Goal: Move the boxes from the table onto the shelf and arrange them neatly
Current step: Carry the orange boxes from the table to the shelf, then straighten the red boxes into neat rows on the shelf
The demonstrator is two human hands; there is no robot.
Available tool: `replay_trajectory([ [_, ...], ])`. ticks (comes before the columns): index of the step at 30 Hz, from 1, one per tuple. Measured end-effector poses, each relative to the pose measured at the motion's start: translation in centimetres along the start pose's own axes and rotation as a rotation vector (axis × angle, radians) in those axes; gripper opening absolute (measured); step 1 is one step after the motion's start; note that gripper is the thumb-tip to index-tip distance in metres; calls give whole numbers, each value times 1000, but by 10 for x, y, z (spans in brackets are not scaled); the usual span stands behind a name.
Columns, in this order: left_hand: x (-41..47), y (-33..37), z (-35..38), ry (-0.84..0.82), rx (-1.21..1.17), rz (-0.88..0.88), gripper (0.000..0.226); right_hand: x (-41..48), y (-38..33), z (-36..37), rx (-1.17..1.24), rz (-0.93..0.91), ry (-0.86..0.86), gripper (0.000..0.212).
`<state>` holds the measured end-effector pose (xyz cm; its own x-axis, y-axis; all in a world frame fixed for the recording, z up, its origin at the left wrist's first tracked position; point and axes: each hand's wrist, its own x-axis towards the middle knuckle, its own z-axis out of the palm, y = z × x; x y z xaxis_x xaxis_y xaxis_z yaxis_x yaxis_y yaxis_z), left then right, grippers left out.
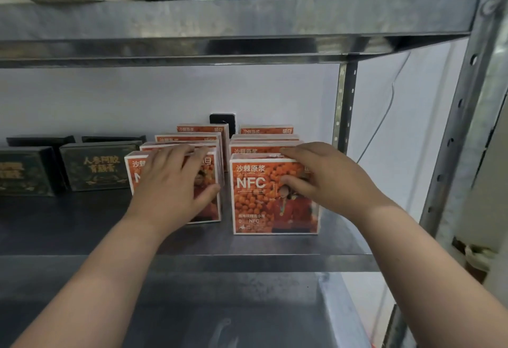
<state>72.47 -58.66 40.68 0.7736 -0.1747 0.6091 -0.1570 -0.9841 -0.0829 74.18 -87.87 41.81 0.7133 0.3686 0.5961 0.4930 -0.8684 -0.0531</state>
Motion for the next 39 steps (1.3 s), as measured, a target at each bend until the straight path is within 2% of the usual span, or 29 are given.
replay_trajectory([
  [7,0,-5,5,28,-22,50,70,-2,-4,6,-49,-8,56,53],
  [15,-14,-4,8,11,-43,26,77,-14,-33,14,-200,10,120,58],
  [21,-54,-14,6,101,-66,17,69,-22,-94,49,27,-305,307,51],
  [28,-121,-79,-4,-46,11,-203,60,2,-185,111,234,-415,54,49],
  [34,-190,-174,-39,-105,127,-364,63,33,-297,138,291,-506,-92,45],
  [39,-236,-263,-77,-128,212,-413,65,67,-400,156,334,-513,-241,51],
])
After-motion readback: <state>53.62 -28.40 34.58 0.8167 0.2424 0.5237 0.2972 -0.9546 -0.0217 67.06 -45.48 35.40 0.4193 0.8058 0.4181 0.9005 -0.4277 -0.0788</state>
